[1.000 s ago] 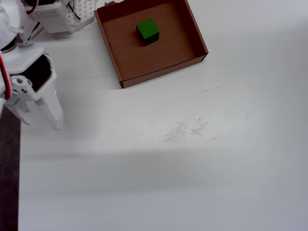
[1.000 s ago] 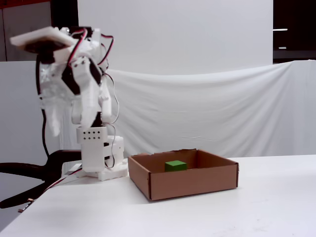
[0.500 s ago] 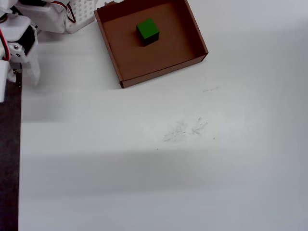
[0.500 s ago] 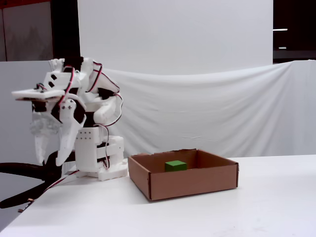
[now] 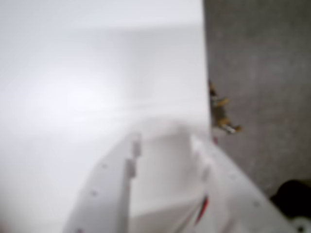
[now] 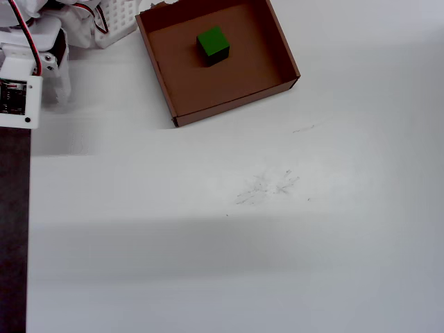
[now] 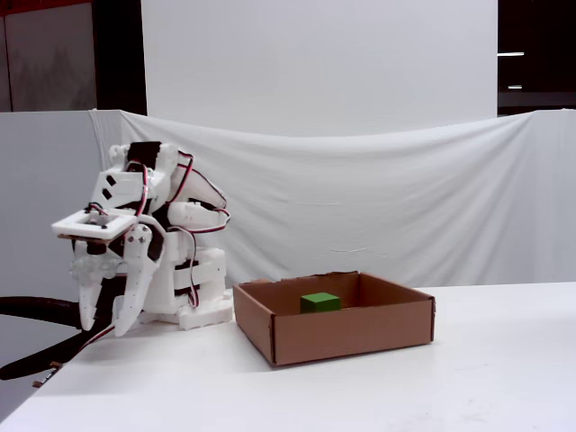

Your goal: Grasp a green cube and put it in a box.

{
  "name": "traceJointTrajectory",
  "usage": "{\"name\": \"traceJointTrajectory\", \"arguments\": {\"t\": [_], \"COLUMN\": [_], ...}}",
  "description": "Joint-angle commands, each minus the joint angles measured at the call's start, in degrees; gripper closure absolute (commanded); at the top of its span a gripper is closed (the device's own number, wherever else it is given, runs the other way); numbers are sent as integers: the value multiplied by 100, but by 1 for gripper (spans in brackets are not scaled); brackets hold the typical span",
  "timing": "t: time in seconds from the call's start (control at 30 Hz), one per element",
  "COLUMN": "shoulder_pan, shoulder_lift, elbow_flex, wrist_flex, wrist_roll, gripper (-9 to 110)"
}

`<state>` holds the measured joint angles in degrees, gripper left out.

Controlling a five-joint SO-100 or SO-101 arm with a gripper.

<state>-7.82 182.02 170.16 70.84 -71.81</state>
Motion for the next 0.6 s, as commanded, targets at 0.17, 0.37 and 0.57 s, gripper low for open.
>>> {"name": "traceJointTrajectory", "arguments": {"t": [0.17,0.37,0.57], "shoulder_pan": [0,-9,18], "shoulder_lift": [26,26,26], "elbow_flex": [9,9,9], "wrist_flex": [79,70,62], "wrist_roll": [-114,-70,-70], "gripper": [90,90,86]}}
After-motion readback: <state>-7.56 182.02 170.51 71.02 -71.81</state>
